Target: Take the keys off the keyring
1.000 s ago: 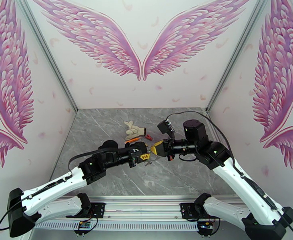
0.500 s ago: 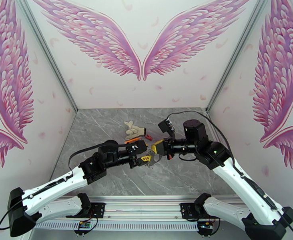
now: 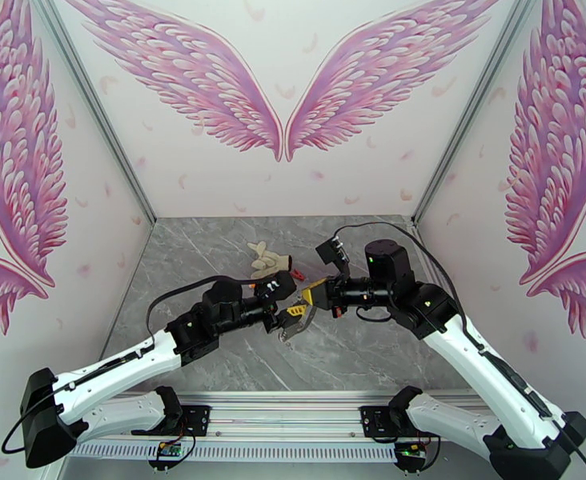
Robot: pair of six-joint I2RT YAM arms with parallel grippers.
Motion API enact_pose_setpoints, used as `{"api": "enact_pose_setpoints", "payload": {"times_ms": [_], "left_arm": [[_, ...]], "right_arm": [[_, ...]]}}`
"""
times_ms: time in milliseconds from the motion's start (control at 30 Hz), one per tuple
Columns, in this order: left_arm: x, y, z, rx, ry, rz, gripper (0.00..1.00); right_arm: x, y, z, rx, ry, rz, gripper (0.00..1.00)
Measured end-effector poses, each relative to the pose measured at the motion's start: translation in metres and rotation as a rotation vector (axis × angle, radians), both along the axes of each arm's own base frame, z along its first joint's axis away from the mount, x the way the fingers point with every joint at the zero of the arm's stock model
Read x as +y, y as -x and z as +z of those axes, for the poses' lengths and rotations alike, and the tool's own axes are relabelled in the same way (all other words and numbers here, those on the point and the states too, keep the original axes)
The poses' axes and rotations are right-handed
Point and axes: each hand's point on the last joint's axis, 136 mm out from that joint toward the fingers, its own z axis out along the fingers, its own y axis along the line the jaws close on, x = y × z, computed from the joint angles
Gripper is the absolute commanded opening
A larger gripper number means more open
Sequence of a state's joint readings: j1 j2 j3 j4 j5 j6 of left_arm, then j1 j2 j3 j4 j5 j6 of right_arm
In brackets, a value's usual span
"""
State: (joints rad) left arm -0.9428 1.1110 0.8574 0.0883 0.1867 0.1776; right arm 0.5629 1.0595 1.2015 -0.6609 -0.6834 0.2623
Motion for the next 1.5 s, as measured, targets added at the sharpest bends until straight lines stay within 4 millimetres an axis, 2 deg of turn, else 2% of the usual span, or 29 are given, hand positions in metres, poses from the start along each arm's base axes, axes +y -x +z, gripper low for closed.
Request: {"api": "enact_pose_setpoints", "payload": {"times_ms": [67, 233, 500, 867, 1000, 1233, 1500], "left_arm": [[0.001, -0.002, 0.000, -0.005, 0.000, 0.014, 0.53], [0.002, -0.003, 0.000, -0.021, -0.012, 0.019, 0.52], [0.008, 0.002, -0.002, -0.044, -0.048, 0.010, 0.46], [0.014, 0.000, -0.003, -0.055, -0.071, 0.034, 0.46], [0.015, -0.004, -0.002, -0.052, -0.060, 0.058, 0.50], [0.007, -0.010, -0.014, -0.027, -0.076, 0.060, 0.51], [-0.001, -0.005, -0.022, -0.028, -0.097, 0.007, 0.40]], "right_arm": [[0.000, 0.000, 0.000, 0.000, 0.001, -0.002, 0.00], [-0.001, -0.002, -0.001, -0.004, 0.006, -0.009, 0.00], [-0.002, -0.003, -0.002, -0.018, 0.018, -0.011, 0.00], [-0.001, -0.003, -0.003, -0.016, 0.019, -0.006, 0.00], [-0.001, -0.001, -0.003, -0.015, 0.015, 0.001, 0.00], [0.001, 0.001, -0.001, -0.012, 0.006, 0.017, 0.00], [0.003, 0.006, 0.002, -0.012, -0.011, 0.048, 0.00]]}}
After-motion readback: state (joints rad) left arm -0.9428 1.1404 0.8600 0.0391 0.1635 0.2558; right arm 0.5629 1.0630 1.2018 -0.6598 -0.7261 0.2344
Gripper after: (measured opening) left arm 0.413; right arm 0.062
